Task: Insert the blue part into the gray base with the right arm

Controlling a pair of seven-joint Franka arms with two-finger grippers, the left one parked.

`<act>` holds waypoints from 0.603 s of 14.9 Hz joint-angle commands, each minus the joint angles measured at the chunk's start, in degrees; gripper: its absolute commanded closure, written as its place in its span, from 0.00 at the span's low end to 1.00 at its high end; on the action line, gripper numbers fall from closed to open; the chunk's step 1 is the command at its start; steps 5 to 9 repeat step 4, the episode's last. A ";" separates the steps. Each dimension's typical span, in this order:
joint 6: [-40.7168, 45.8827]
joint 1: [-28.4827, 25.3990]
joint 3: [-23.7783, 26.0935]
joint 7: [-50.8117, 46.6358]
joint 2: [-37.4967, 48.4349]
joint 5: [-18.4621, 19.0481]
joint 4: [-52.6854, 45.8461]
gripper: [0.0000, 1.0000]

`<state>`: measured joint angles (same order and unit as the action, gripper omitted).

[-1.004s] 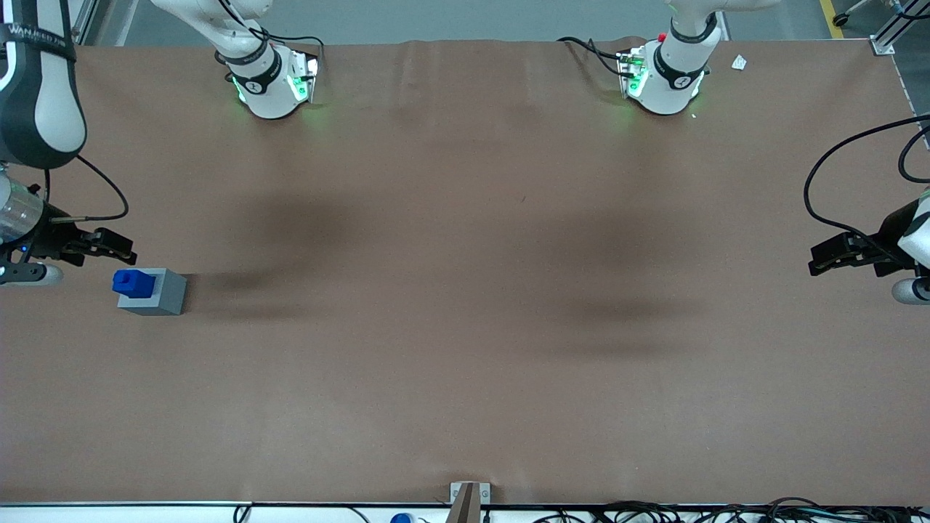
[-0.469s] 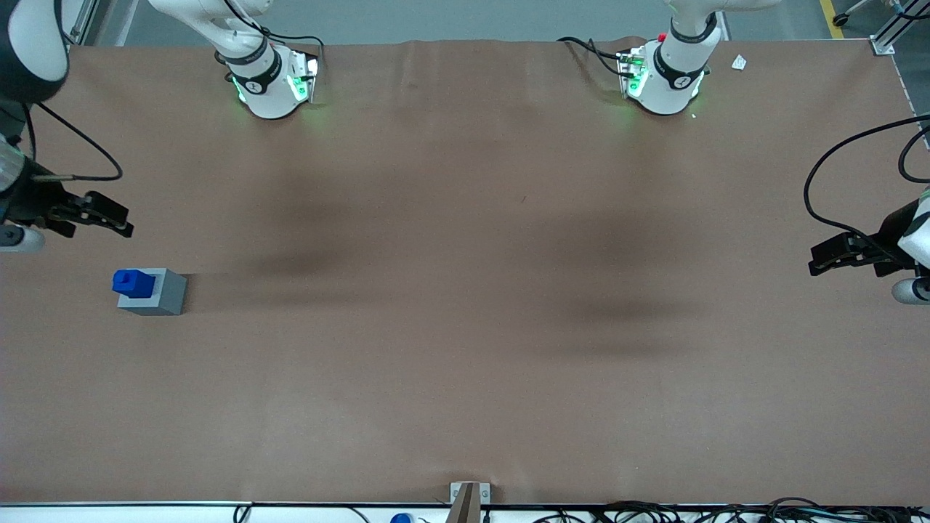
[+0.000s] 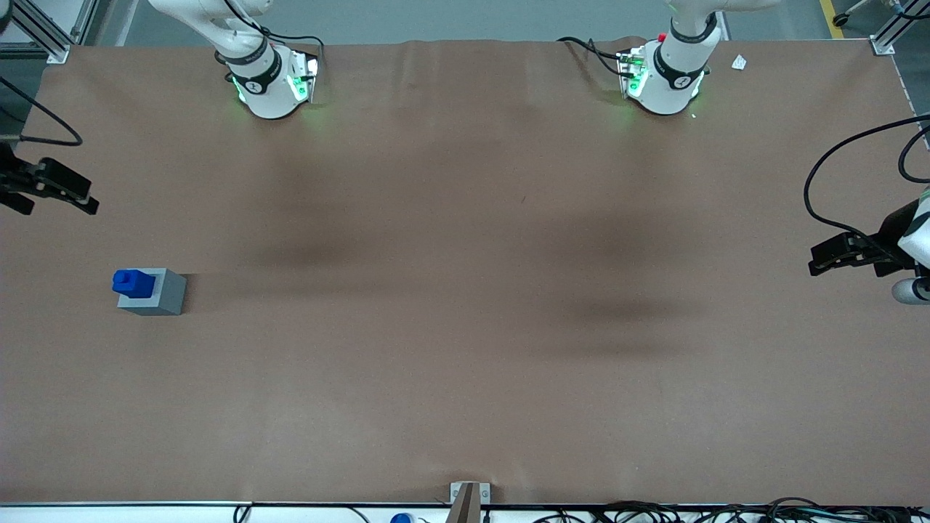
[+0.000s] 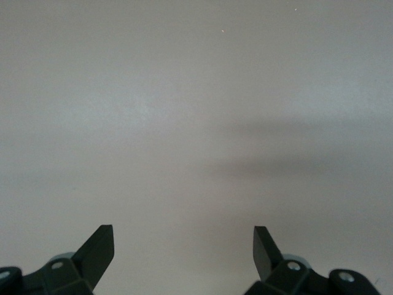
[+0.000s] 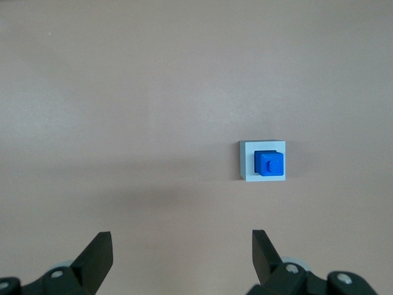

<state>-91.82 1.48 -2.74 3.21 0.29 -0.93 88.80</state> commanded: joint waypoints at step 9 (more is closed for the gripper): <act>1.03 -0.51 -0.33 -2.15 -0.38 0.49 -2.93 0.00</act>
